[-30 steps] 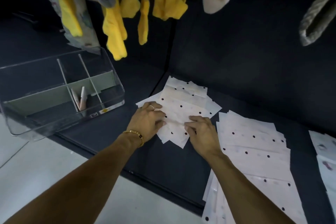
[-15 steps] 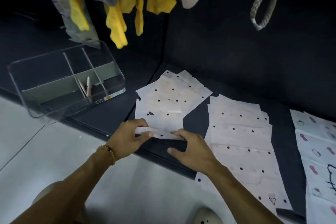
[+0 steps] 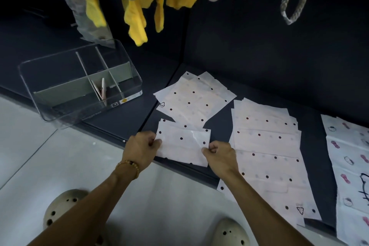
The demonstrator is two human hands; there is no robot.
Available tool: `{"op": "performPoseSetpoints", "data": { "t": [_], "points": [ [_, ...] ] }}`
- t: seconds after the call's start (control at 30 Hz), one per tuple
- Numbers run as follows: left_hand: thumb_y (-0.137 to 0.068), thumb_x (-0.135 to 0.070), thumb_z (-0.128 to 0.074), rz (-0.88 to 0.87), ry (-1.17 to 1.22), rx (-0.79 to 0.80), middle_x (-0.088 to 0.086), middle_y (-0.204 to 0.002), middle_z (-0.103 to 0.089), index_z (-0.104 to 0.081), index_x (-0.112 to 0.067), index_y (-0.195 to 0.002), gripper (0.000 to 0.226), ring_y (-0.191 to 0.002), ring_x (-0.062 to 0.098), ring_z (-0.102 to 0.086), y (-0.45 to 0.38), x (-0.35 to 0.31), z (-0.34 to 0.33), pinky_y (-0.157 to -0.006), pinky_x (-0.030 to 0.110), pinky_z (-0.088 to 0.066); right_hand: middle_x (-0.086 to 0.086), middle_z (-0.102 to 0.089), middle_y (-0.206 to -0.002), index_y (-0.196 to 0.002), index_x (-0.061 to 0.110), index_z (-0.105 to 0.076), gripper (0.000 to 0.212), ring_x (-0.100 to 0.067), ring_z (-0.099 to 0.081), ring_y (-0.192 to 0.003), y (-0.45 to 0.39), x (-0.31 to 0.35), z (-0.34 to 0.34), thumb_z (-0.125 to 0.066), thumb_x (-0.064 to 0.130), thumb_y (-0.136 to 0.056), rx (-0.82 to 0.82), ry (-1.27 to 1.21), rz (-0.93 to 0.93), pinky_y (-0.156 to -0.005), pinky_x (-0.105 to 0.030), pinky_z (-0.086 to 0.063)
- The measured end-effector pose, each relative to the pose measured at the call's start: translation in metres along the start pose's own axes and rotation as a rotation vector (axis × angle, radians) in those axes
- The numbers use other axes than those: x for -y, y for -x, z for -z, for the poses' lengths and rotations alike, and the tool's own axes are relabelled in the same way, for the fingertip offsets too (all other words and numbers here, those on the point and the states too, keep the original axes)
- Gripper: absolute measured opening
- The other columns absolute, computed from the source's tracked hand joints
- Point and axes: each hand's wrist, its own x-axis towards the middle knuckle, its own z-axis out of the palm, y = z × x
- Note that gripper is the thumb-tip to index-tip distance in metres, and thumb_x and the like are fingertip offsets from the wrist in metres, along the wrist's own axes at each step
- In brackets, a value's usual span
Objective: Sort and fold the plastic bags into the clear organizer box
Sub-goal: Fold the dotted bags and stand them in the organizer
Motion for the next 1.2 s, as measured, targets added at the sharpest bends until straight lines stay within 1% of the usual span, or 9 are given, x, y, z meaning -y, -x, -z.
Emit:
{"op": "performPoseSetpoints", "data": {
  "t": [0.1,0.23,0.53,0.63,0.7,0.77,0.93,1.13,1.2],
  "points": [
    [-0.091,-0.031,-0.060,0.054,-0.117,-0.040,0.000,-0.059,-0.052,-0.047,-0.020,-0.060,0.035,-0.058,0.019,-0.050,-0.007,-0.007,-0.006,-0.058,0.026,-0.040,-0.003,-0.067,-0.069,-0.068,0.010,-0.065,0.027,-0.018,-0.062,-0.070,-0.005,0.003,-0.002,-0.060,0.025,-0.090,-0.029,0.024,-0.035,-0.065,-0.025,-0.047],
    [-0.089,-0.038,-0.061,0.081,-0.175,-0.056,0.000,-0.068,-0.057,-0.053,-0.021,-0.071,0.026,-0.064,0.019,-0.054,-0.014,-0.010,-0.010,-0.062,0.029,-0.046,-0.002,-0.065,-0.071,-0.063,0.015,-0.062,0.032,-0.016,-0.060,-0.068,-0.011,0.004,-0.004,-0.060,0.029,-0.092,-0.055,0.043,-0.072,-0.063,-0.023,-0.042],
    [-0.087,-0.053,-0.055,0.083,-0.448,-0.068,0.005,-0.085,-0.060,-0.057,-0.018,-0.095,0.036,-0.075,0.024,-0.058,-0.024,-0.017,-0.010,-0.065,0.034,-0.050,0.000,-0.068,-0.080,-0.083,0.014,-0.067,0.023,-0.016,-0.060,-0.072,-0.021,0.006,-0.009,-0.059,0.034,-0.093,-0.082,0.160,-0.095,-0.062,-0.023,-0.043],
    [-0.087,-0.040,-0.062,-0.245,-0.493,-0.195,0.006,-0.101,-0.056,-0.057,-0.014,-0.100,0.030,-0.089,0.024,-0.056,-0.018,-0.016,-0.006,-0.067,0.036,-0.051,0.000,-0.068,-0.081,-0.084,0.015,-0.066,0.023,-0.017,-0.062,-0.074,-0.021,0.006,-0.010,-0.059,0.035,-0.093,-0.080,0.166,-0.096,-0.063,-0.024,-0.046],
    [-0.086,-0.026,-0.065,-0.604,-0.455,-0.158,0.008,-0.110,-0.060,-0.065,-0.012,-0.096,0.018,-0.098,0.028,-0.059,-0.012,-0.012,-0.007,-0.077,0.040,-0.056,0.000,-0.068,-0.081,-0.085,0.015,-0.065,0.022,-0.017,-0.062,-0.075,-0.021,0.006,-0.010,-0.060,0.035,-0.093,-0.088,0.175,-0.096,-0.065,-0.024,-0.047],
    [-0.085,-0.021,-0.068,-0.820,-0.459,-0.079,0.009,-0.121,-0.063,-0.070,-0.014,-0.100,0.017,-0.112,0.031,-0.060,-0.006,-0.003,-0.010,-0.088,0.042,-0.054,0.001,-0.067,-0.082,-0.084,0.016,-0.062,0.020,-0.016,-0.059,-0.072,-0.019,0.006,-0.011,-0.060,0.034,-0.093,-0.108,0.186,-0.086,-0.063,-0.024,-0.043],
    [-0.087,-0.019,-0.067,-0.811,-0.474,-0.035,0.007,-0.132,-0.057,-0.062,-0.007,-0.123,0.039,-0.125,0.026,-0.052,-0.004,0.017,-0.016,-0.102,0.043,-0.041,-0.004,-0.067,-0.085,-0.088,0.013,-0.057,0.021,-0.019,-0.058,-0.074,-0.015,0.005,-0.016,-0.054,0.032,-0.096,-0.176,0.264,-0.021,-0.063,-0.026,-0.040],
    [-0.089,-0.019,-0.064,-0.763,-0.442,0.013,0.011,-0.137,-0.053,-0.056,-0.005,-0.130,0.043,-0.127,0.028,-0.049,-0.005,0.017,-0.020,-0.102,0.046,-0.042,-0.005,-0.067,-0.084,-0.089,0.013,-0.056,0.019,-0.023,-0.063,-0.077,-0.016,0.005,-0.014,-0.054,0.030,-0.096,-0.173,0.275,0.003,-0.062,-0.027,-0.046],
    [-0.091,-0.020,-0.061,-0.747,-0.436,0.031,0.010,-0.139,-0.050,-0.053,-0.005,-0.132,0.044,-0.130,0.028,-0.046,-0.005,0.018,-0.021,-0.104,0.046,-0.040,-0.005,-0.065,-0.082,-0.089,0.012,-0.056,0.012,-0.025,-0.062,-0.075,-0.012,0.004,-0.011,-0.058,0.023,-0.093,-0.305,0.340,0.117,-0.061,-0.031,-0.049]
  ]
}}
